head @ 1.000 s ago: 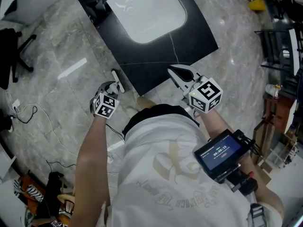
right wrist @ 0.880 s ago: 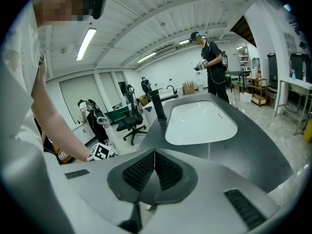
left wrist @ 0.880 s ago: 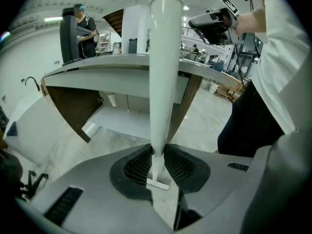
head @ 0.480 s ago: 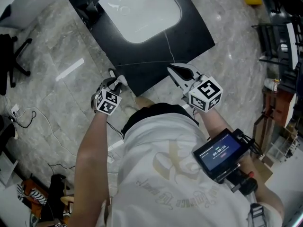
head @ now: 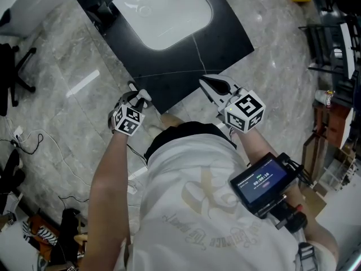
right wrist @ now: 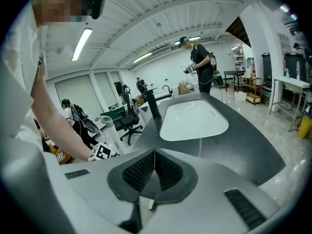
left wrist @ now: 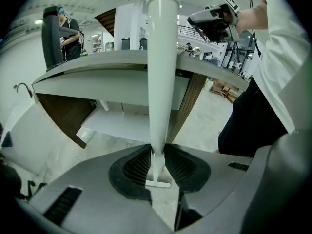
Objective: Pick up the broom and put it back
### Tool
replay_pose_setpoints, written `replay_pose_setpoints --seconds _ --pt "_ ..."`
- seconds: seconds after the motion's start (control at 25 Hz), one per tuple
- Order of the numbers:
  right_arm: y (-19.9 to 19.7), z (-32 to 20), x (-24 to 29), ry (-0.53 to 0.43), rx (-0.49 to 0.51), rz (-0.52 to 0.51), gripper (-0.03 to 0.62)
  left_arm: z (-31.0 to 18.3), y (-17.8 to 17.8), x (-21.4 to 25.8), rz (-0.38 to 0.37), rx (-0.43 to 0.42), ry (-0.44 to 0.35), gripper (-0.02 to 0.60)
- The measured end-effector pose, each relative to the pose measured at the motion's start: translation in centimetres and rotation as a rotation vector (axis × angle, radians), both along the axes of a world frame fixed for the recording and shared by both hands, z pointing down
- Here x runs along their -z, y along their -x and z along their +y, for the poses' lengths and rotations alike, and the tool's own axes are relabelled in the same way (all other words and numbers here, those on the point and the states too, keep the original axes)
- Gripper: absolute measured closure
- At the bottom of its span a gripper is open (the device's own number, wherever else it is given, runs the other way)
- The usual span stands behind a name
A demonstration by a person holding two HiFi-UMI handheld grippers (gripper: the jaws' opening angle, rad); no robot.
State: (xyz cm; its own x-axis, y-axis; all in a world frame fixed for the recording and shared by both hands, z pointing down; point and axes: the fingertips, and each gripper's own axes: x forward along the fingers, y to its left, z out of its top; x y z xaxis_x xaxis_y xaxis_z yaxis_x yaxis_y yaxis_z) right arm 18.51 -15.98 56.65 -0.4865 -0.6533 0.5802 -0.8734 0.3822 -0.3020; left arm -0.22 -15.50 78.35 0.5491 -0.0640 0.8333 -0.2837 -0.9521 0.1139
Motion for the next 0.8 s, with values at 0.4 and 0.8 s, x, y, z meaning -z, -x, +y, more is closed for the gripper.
replay_pose_setpoints --seconds 0.4,0.8 --pt "0.4 -0.1 0.0 -0.011 0.015 -0.015 0.576 0.4 0.4 0.7 -0.008 0.001 -0.004 0.463" --pt "0.1 2.3 2.0 -0.044 0.015 -0.036 0.576 3.4 2.4 4.4 0.007 0.136 -0.017 0.463"
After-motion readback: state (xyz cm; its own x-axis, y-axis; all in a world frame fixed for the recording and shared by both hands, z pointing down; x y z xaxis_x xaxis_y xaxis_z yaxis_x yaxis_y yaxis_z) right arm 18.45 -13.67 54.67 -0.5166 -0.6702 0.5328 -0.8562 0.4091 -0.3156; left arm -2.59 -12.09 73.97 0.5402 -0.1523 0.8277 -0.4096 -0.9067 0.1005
